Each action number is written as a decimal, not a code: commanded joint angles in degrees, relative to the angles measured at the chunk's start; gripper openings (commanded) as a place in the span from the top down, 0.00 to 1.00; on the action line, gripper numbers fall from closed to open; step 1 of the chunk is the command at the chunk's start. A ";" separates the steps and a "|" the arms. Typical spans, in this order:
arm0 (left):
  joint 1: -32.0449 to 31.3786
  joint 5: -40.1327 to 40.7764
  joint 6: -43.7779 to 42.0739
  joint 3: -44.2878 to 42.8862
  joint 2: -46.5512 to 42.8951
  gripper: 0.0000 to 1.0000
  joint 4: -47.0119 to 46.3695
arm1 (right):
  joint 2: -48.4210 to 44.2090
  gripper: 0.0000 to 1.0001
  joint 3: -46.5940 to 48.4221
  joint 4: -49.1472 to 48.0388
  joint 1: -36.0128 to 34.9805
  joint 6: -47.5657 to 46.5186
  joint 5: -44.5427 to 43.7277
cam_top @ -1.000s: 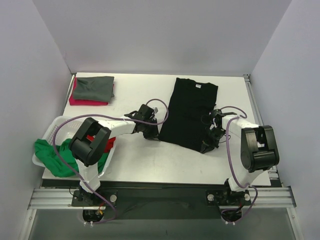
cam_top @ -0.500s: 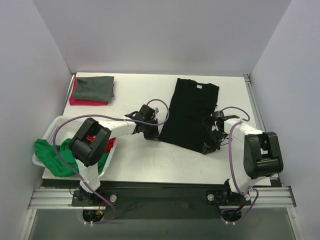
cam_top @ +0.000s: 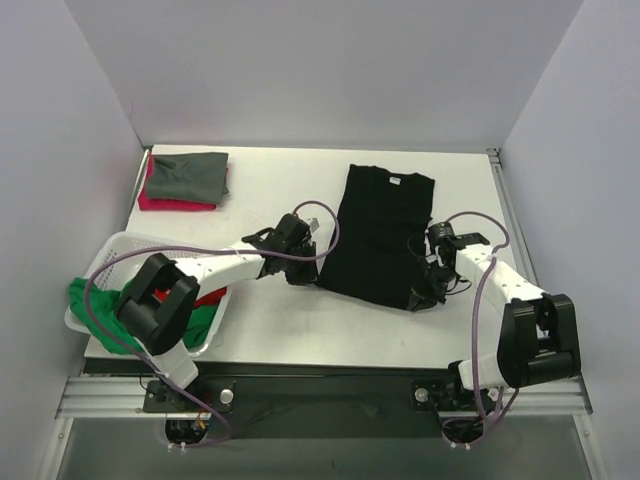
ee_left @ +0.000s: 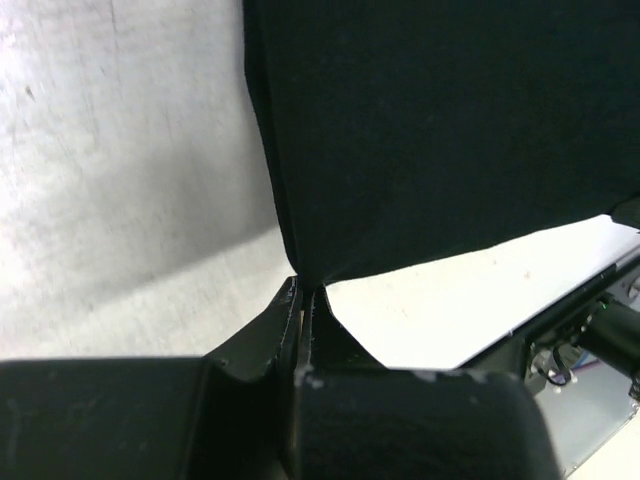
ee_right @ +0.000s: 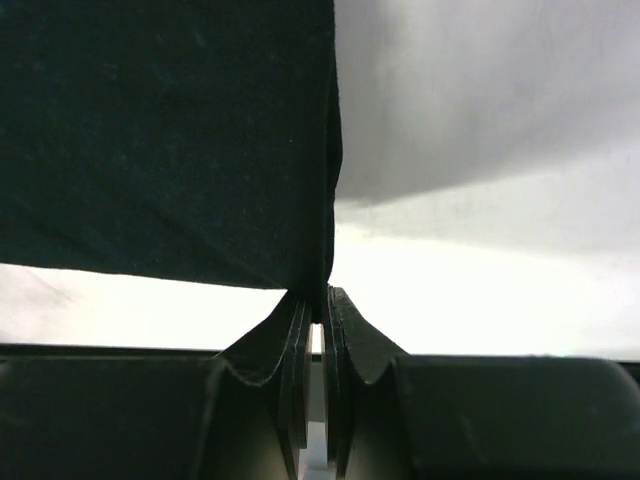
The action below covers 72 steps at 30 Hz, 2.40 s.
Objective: Fold and stack the t-shirts
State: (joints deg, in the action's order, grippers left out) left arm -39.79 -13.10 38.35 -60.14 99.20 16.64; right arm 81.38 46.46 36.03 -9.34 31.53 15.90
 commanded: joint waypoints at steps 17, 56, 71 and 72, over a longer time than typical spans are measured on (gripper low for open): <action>-4.33 2.47 -0.91 6.27 -27.12 1.00 24.91 | -19.42 1.00 2.05 24.87 -14.55 10.11 -1.49; 7.18 -10.08 -4.25 -17.29 -15.62 1.00 25.55 | -8.35 1.00 25.43 25.58 -7.27 5.92 -4.74; 12.19 -15.90 -7.32 -30.21 1.42 1.00 21.85 | 6.50 1.00 35.27 20.66 0.73 -1.91 -0.70; 12.37 -16.34 -7.41 -31.34 2.22 1.00 21.33 | 7.38 1.00 35.80 20.22 0.90 -2.34 -0.52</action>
State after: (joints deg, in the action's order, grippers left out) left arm -28.88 -27.38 32.75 -86.98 99.63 41.47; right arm 87.00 78.87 56.07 -9.15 32.03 14.48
